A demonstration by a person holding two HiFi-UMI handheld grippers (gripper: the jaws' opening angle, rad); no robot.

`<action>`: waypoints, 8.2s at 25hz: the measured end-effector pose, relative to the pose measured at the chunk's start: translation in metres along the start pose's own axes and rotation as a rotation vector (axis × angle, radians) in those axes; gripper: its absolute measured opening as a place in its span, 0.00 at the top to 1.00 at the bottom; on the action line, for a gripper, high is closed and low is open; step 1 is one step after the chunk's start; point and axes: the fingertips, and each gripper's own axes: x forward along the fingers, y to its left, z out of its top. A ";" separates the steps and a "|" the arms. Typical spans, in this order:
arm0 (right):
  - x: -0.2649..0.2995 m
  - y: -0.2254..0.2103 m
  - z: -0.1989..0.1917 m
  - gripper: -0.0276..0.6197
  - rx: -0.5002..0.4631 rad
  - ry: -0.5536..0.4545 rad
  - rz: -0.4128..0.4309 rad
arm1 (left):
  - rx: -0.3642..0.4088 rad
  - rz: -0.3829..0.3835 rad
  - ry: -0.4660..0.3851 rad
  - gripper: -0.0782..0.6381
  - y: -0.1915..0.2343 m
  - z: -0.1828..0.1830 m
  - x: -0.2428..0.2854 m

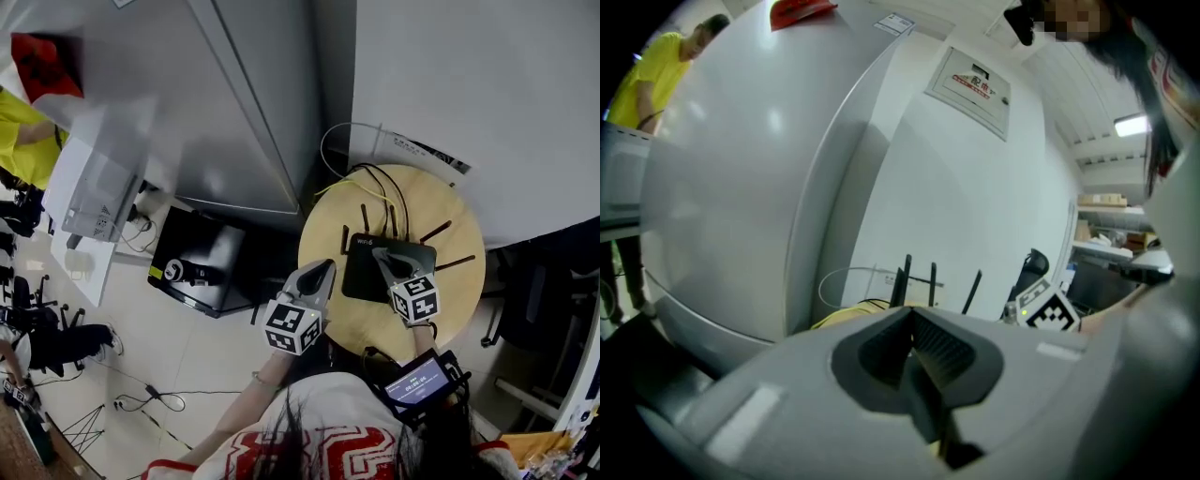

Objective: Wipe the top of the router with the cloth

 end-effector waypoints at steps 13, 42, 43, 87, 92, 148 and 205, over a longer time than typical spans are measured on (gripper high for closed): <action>0.015 -0.021 -0.002 0.89 0.019 0.025 0.001 | -0.005 0.049 0.019 0.89 0.008 -0.003 -0.003; -0.032 0.075 -0.060 0.89 0.080 0.011 0.076 | 0.036 -0.147 0.037 0.89 -0.053 -0.011 0.016; -0.032 0.067 -0.056 0.89 0.080 0.002 0.065 | 0.036 -0.144 0.036 0.89 -0.052 -0.010 0.017; -0.062 0.050 -0.088 0.89 0.138 -0.019 0.029 | 0.057 -0.201 0.076 0.89 -0.087 -0.022 0.039; -0.064 0.053 -0.091 0.89 0.138 -0.015 0.040 | 0.060 -0.209 0.078 0.89 -0.091 -0.023 0.040; -0.092 -0.023 -0.083 0.89 0.217 -0.075 -0.174 | 0.038 -0.229 0.104 0.89 -0.097 -0.033 0.045; -0.128 -0.067 -0.106 0.89 0.307 -0.105 -0.367 | 0.052 -0.252 0.119 0.89 -0.096 -0.036 0.032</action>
